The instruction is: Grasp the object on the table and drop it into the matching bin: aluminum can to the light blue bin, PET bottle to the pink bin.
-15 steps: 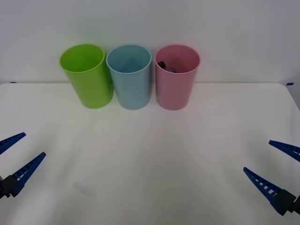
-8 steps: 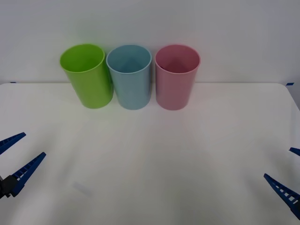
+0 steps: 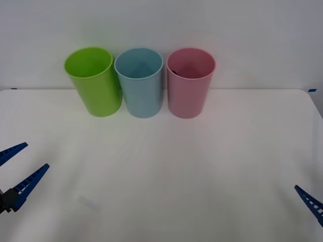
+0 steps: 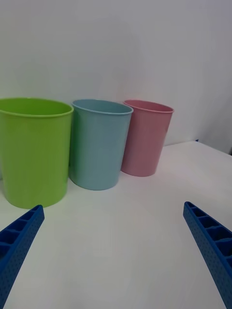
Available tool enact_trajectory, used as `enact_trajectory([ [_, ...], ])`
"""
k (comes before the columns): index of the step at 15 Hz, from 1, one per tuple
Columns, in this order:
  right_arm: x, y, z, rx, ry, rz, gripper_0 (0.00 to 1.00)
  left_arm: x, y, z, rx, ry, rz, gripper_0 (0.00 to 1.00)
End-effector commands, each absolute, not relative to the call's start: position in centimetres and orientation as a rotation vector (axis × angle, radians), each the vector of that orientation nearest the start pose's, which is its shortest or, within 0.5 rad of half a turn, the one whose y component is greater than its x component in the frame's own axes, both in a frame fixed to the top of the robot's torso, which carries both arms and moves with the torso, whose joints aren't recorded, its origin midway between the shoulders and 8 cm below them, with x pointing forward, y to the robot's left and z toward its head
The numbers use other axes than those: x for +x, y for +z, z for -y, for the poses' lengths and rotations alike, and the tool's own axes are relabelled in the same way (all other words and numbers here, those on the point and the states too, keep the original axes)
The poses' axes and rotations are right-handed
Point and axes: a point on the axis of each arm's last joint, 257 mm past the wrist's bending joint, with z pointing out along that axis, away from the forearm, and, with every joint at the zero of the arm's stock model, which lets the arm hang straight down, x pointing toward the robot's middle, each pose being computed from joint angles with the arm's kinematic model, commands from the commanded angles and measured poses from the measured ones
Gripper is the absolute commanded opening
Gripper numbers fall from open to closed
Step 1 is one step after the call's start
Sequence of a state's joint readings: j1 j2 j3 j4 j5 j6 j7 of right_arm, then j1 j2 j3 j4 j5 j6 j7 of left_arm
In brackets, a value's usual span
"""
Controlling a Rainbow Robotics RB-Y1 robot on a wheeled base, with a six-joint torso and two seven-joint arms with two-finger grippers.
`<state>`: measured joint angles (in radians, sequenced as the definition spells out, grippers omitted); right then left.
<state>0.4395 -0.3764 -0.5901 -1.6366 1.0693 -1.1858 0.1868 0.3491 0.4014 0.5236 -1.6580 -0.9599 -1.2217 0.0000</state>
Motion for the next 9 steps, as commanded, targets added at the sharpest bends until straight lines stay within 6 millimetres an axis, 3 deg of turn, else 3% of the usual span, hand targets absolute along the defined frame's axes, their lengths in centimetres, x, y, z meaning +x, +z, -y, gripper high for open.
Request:
enact_trajectory([
  [1, 31.9, -22.6, 37.5, -0.518, 0.301, -1.569, 1.00, 34.2, -16.9, -33.0, 0.465, -0.567, -1.441, 1.00],
  [4, 31.6, -23.8, 37.2, -0.494, 0.330, -1.588, 1.00, 34.2, -16.9, -33.0, 0.465, -0.567, -1.441, 1.00],
  [9, 31.6, -23.8, 37.2, -0.494, 0.330, -1.588, 1.00, 34.2, -16.9, -33.0, 0.465, -0.567, -1.441, 1.00],
])
